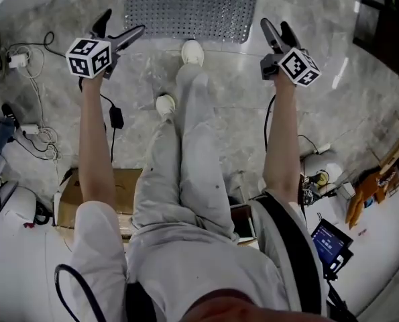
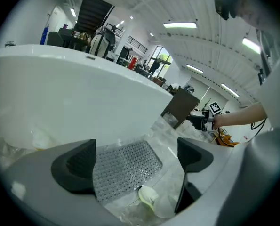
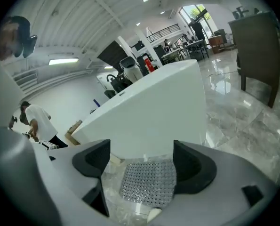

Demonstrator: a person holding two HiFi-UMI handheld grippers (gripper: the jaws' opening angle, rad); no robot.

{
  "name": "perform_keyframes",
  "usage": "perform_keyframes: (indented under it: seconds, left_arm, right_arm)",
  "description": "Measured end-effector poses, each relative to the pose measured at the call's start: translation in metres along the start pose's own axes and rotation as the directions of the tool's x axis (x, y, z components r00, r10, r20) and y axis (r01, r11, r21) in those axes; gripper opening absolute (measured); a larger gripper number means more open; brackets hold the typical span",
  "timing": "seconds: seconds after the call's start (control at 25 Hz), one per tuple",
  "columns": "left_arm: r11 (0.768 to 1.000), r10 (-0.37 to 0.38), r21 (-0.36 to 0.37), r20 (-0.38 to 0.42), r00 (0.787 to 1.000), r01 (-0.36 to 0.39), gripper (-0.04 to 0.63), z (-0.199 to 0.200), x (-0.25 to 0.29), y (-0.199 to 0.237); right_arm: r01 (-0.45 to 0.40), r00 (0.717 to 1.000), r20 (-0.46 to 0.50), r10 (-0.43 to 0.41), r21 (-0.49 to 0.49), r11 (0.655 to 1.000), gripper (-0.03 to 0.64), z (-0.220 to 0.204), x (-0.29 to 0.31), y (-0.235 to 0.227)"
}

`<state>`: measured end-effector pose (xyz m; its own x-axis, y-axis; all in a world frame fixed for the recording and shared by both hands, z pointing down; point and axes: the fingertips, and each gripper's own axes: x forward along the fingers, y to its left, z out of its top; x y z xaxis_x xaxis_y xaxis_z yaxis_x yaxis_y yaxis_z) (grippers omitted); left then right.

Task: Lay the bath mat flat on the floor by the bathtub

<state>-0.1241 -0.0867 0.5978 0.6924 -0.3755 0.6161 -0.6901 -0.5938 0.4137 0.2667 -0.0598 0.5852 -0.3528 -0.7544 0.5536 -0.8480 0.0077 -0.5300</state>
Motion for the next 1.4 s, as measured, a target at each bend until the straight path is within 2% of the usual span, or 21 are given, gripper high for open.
perform_keyframes:
  seconds: [0.24, 0.4, 0.56, 0.64, 0.8, 1.0, 1.12, 1.28, 1.36, 1.4]
  left_arm:
    - [0.999, -0.031, -0.029, 0.101, 0.994, 0.034, 0.525, 0.06, -0.076, -0.073]
    - [0.998, -0.018, -0.057, 0.16, 0.987, 0.027, 0.525, 0.09, -0.11, -0.08]
    - [0.995, -0.01, -0.089, 0.297, 0.955, 0.038, 0.523, 0.146, -0.146, -0.096]
    - [0.996, -0.024, -0.073, 0.35, 0.936, 0.052, 0.524, 0.171, -0.176, -0.11]
    - [0.999, -0.03, -0.007, 0.381, 0.924, 0.035, 0.523, 0.203, -0.213, -0.124]
    - [0.999, -0.023, 0.051, 0.41, 0.912, 0.002, 0.523, 0.243, -0.258, -0.155]
    - [0.99, -0.041, 0.14, 0.437, 0.899, -0.022, 0.523, 0.286, -0.291, -0.189]
    - [0.957, -0.091, 0.285, 0.464, 0.881, -0.051, 0.522, 0.34, -0.331, -0.247]
    - [0.936, -0.118, 0.348, 0.463, 0.878, -0.058, 0.522, 0.358, -0.341, -0.277]
    - [0.926, -0.124, 0.373, 0.462, 0.878, -0.066, 0.522, 0.365, -0.345, -0.291]
  right_arm:
    - [-0.002, 0.998, 0.061, 0.003, -0.014, 1.0, 0.393, 0.069, -0.091, 0.086]
    - [-0.024, 0.999, 0.036, 0.026, -0.052, 0.998, 0.385, 0.075, -0.108, 0.136]
    - [-0.041, 0.998, 0.039, 0.044, -0.074, 0.996, 0.377, 0.097, -0.123, 0.175]
    - [-0.056, 0.997, 0.042, 0.061, -0.103, 0.993, 0.377, 0.108, -0.139, 0.208]
    - [-0.086, 0.994, 0.049, 0.096, -0.183, 0.979, 0.377, 0.137, -0.156, 0.258]
    - [-0.153, 0.982, 0.054, 0.184, -0.354, 0.923, 0.377, 0.181, -0.187, 0.326]
    - [-0.175, 0.969, 0.085, 0.234, -0.436, 0.883, 0.377, 0.21, -0.205, 0.367]
    - [-0.201, 0.94, 0.114, 0.32, -0.573, 0.794, 0.377, 0.242, -0.23, 0.424]
    - [-0.182, 0.921, 0.155, 0.357, -0.64, 0.747, 0.376, 0.263, -0.25, 0.447]
    - [-0.164, 0.909, 0.188, 0.372, -0.658, 0.735, 0.374, 0.273, -0.262, 0.456]
